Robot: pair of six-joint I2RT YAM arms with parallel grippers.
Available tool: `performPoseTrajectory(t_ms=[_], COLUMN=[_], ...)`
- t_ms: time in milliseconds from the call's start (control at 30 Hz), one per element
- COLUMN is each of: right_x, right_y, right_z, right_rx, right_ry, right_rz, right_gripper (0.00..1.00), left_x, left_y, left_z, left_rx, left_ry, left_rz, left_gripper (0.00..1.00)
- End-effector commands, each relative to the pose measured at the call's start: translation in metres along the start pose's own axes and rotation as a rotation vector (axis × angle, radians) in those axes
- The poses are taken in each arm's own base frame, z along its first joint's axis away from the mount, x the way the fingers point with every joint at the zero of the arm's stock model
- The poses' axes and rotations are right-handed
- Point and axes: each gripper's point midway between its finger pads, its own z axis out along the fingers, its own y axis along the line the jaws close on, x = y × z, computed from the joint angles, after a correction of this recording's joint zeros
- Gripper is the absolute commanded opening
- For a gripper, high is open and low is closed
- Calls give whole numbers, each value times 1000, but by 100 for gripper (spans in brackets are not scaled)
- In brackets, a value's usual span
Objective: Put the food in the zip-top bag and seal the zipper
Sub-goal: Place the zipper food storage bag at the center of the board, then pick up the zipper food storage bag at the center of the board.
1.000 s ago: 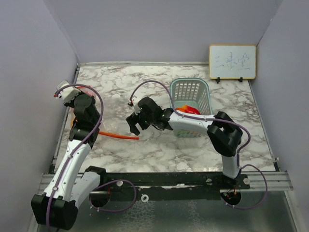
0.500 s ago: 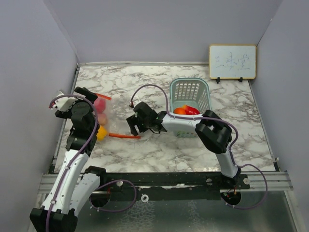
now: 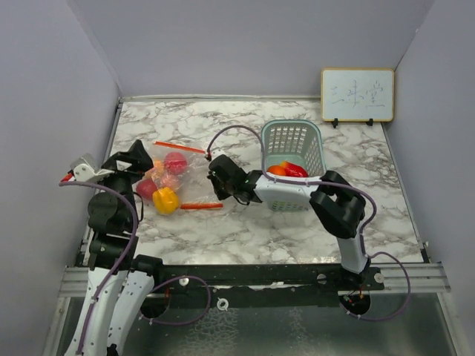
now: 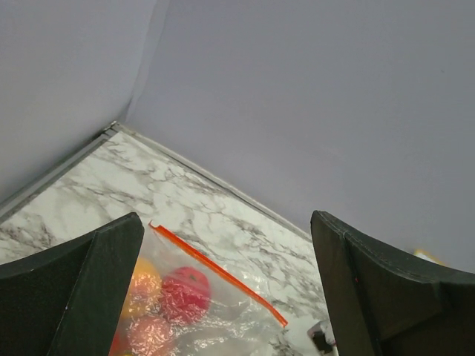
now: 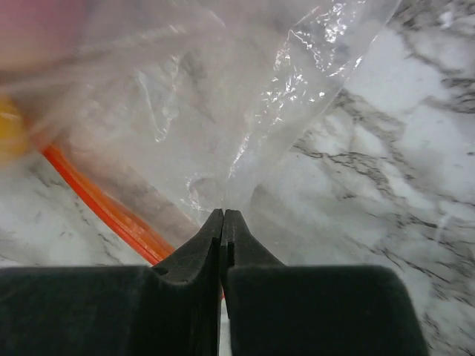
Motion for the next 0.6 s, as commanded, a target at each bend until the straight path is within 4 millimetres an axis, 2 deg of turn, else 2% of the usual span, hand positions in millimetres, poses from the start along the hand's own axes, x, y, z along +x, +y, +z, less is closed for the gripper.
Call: performPoseTrajectory(t_ms=[0,200,333,433,567], right_x=[-91,-145,-172,-185,-196], right_y=[-4,0,16,26,36], right_z=[-79,-147,-187,-205,-215], right_rx=[58,27,-63,-118,-164], right_ry=[-257,-411,-496,-528,-540], right_rz=[-4,4,1,-2,-36], right_gripper=[1,1,1,1,1], left_x=[20,44,53,59,67], left_y=[-23,-56,-84,-105,-123], left_z=[-20,-44,-68,-91,-125], left_rx=[201,459,696,891,1140], left_ry=[84,150,167,178,184], left_rz=[3,-20,13,25,63], left_gripper=[99,99,99,99,97])
